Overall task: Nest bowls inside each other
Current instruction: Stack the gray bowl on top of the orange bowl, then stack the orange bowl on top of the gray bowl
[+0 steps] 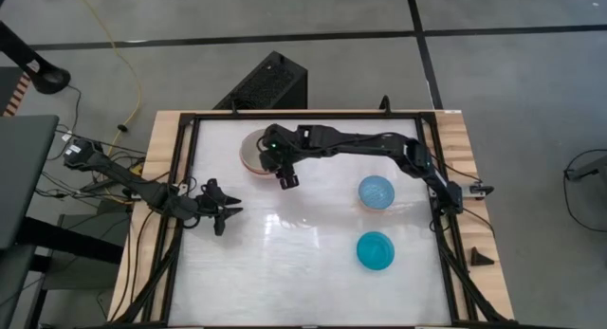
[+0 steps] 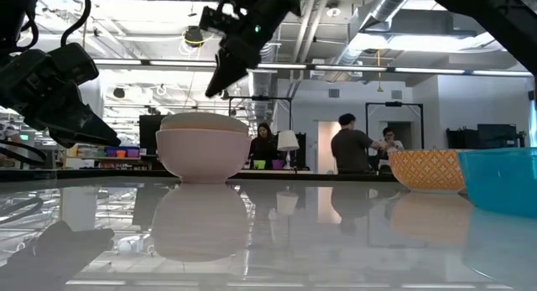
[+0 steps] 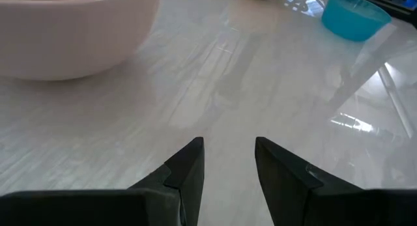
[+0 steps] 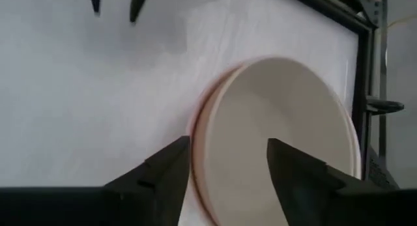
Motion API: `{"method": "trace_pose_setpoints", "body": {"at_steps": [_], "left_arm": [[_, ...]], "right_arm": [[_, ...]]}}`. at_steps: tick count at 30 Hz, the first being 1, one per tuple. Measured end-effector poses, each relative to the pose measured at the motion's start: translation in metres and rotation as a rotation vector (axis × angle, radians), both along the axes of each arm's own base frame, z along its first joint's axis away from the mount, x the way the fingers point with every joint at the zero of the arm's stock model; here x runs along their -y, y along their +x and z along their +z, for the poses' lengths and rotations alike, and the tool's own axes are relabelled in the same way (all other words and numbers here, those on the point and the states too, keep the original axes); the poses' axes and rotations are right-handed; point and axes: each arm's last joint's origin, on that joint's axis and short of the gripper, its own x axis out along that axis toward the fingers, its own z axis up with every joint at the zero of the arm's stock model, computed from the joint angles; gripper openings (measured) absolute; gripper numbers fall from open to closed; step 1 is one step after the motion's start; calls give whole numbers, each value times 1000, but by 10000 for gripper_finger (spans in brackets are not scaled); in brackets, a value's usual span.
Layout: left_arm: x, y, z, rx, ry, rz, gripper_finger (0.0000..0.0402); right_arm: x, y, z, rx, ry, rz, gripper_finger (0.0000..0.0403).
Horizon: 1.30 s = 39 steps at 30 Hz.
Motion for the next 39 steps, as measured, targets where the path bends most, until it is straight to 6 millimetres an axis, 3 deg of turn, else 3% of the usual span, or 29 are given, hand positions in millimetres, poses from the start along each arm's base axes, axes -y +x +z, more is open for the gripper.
{"method": "trace_pose_setpoints", "body": {"at_steps": [5,11,18,24,32,39], "left_arm": [[0,0,0,0,0,0,125],[0,0,0,1,0,0,125],[0,0,0,-1,0,0,125],[0,0,0,-1,1,0,125],[0,0,0,-2,1,0,125],[0,0,0,-1,0,0,125]], "right_arm": [[-9,3,10,67,-10,-174,237],[-23,19,-19,87,-131,-356,202],[-48,32,-36,122,-234,-399,145],[-50,32,-36,118,-240,-398,109],[-44,34,-48,94,-223,-428,102],[-53,34,-46,91,-236,-399,102]]}}
